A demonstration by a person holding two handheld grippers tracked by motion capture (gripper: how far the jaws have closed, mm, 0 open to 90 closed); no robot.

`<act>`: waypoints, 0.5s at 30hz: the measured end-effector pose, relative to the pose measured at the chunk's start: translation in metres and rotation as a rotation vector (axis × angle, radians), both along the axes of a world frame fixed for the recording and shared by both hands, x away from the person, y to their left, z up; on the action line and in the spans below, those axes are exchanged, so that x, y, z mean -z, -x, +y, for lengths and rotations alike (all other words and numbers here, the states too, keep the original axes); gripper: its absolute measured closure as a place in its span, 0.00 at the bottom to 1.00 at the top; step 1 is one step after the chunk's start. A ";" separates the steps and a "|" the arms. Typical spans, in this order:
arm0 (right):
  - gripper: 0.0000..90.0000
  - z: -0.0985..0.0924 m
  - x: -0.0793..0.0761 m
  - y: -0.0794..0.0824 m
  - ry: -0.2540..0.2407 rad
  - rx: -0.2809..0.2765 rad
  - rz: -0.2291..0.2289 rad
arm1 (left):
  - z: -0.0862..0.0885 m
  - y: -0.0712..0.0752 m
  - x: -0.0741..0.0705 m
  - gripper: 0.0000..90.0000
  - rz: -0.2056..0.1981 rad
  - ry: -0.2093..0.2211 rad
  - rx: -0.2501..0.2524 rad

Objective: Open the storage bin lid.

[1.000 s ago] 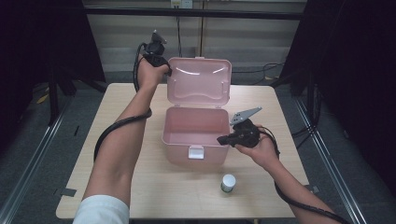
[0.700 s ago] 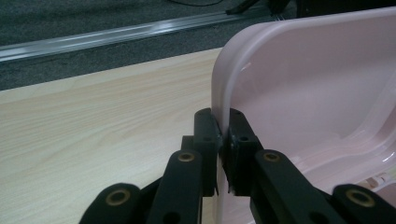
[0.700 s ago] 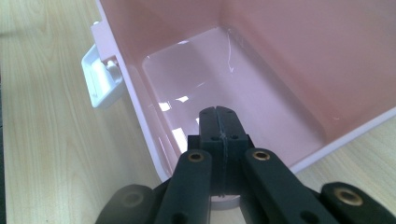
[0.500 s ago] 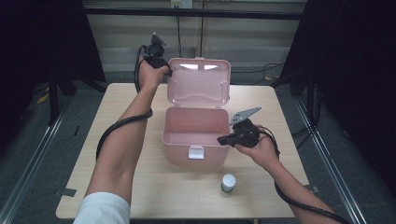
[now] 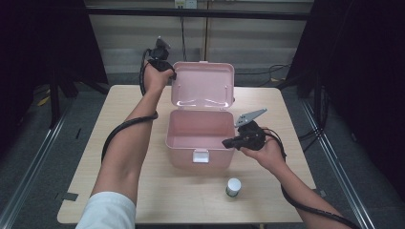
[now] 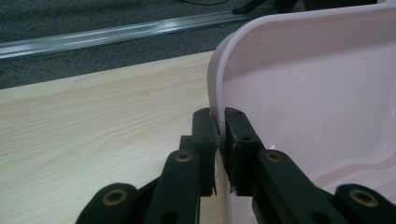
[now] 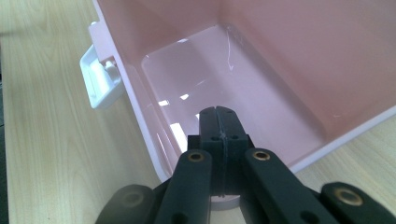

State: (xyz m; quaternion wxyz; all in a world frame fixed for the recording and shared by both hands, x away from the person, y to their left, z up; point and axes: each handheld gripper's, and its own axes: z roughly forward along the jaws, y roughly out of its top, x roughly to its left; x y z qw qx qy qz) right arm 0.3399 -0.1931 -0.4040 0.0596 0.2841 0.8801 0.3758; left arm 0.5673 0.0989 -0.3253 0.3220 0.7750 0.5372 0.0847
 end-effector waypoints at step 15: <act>1.00 -0.001 0.000 0.000 -0.001 0.004 0.001 | 0.000 -0.006 0.010 0.92 0.013 -0.013 -0.009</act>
